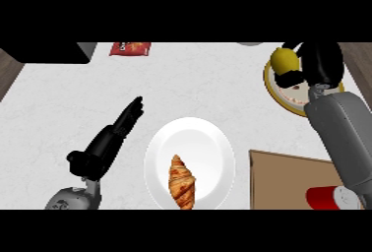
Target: Pick the lemon from the plate and place it in the bowl
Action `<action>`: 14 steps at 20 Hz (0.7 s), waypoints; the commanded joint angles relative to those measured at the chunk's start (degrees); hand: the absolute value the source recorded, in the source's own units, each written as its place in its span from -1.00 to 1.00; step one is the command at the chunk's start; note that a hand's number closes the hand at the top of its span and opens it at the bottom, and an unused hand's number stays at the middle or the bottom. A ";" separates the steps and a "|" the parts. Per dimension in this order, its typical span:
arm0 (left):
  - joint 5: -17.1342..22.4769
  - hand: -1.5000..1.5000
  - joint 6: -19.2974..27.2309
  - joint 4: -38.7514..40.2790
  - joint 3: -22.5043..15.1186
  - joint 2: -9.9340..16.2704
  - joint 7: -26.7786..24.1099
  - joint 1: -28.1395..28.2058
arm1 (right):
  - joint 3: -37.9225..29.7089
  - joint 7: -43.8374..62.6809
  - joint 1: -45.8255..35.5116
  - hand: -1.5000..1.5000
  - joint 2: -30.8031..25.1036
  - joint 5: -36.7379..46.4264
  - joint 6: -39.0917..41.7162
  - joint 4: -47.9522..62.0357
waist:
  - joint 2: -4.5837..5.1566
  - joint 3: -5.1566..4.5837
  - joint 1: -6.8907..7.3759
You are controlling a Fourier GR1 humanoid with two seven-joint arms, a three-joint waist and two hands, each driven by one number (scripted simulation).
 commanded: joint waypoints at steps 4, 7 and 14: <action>0.89 0.00 -1.73 -0.91 0.44 0.15 1.14 0.47 | -5.58 -9.72 -3.04 1.00 -3.07 3.39 -10.86 16.89 | 0.18 0.02 0.57; -0.71 0.00 -0.80 2.29 -0.30 -1.53 -1.13 -2.18 | -6.41 -10.45 -9.37 1.00 -3.68 3.24 -5.97 27.15 | 0.65 0.03 1.31; 1.33 0.00 -2.90 -2.33 0.52 0.57 0.96 0.06 | -13.29 -20.66 -6.93 -1.00 -6.06 -7.23 8.05 36.73 | 0.92 0.18 2.43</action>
